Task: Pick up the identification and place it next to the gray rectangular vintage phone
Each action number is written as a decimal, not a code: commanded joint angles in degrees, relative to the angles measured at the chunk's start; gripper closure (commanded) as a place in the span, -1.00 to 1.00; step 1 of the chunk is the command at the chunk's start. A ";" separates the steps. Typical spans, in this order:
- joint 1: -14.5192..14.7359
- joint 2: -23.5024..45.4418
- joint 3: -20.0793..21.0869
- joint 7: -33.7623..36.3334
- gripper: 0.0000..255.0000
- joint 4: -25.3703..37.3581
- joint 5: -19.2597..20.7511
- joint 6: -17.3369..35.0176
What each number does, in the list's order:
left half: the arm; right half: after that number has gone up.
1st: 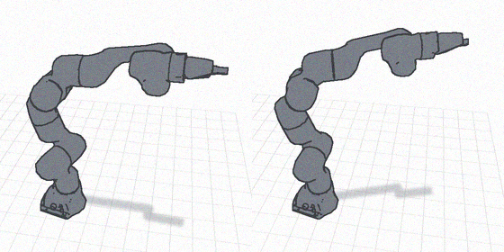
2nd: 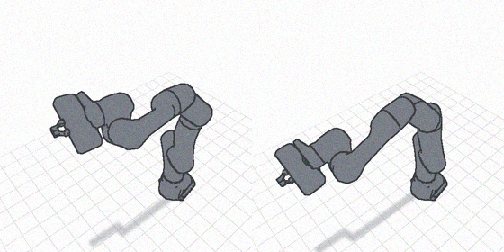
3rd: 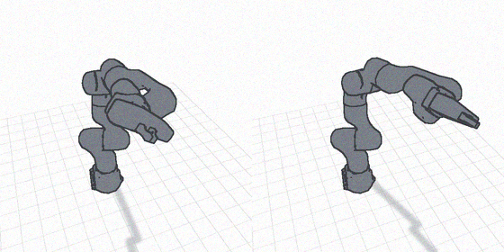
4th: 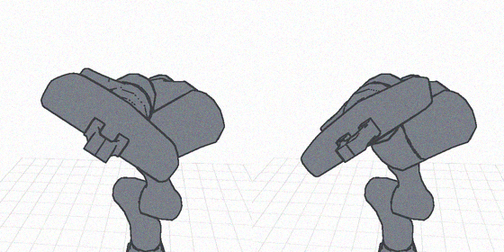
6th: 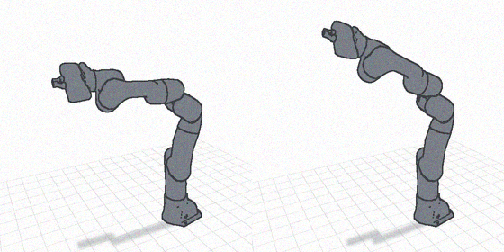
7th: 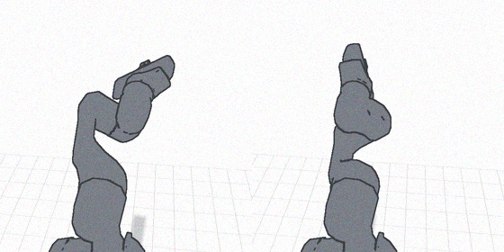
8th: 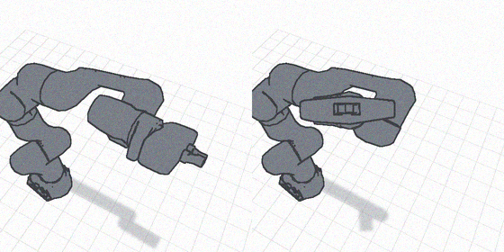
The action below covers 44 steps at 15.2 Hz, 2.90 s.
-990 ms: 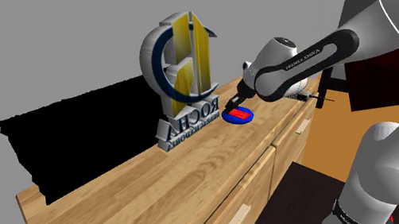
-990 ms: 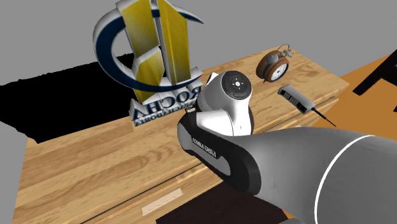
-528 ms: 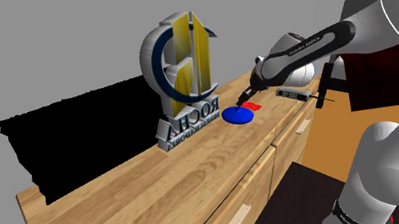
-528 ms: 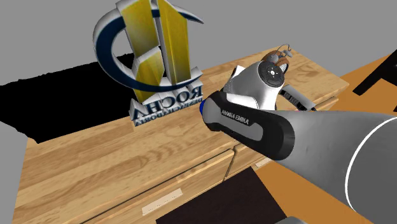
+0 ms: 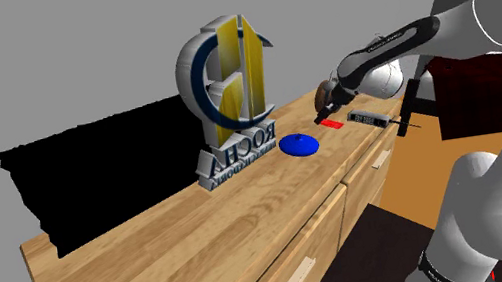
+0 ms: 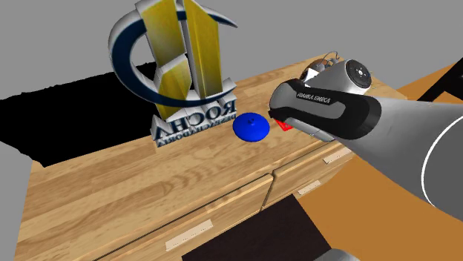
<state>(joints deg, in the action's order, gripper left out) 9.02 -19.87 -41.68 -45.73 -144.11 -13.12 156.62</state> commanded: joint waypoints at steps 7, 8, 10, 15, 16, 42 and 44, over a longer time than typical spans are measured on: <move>10.97 10.92 -20.31 -19.99 1.00 13.52 -15.20 -8.46; 12.86 13.49 -23.64 -23.30 1.00 15.66 -18.73 -10.39; 14.64 21.63 -29.34 -31.61 1.00 20.55 -29.20 -16.41; 7.79 30.11 -26.09 -39.37 1.00 23.62 -39.58 -21.26; 7.16 30.85 -25.51 -40.32 1.00 23.46 -40.79 -21.22; -1.50 40.95 -16.85 -52.91 -1.00 22.23 -56.70 -20.84; -1.49 40.95 -16.85 -52.91 -1.00 22.23 -56.70 -20.84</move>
<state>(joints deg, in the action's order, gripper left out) 7.53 21.08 -58.53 -98.64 -121.88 -69.82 135.78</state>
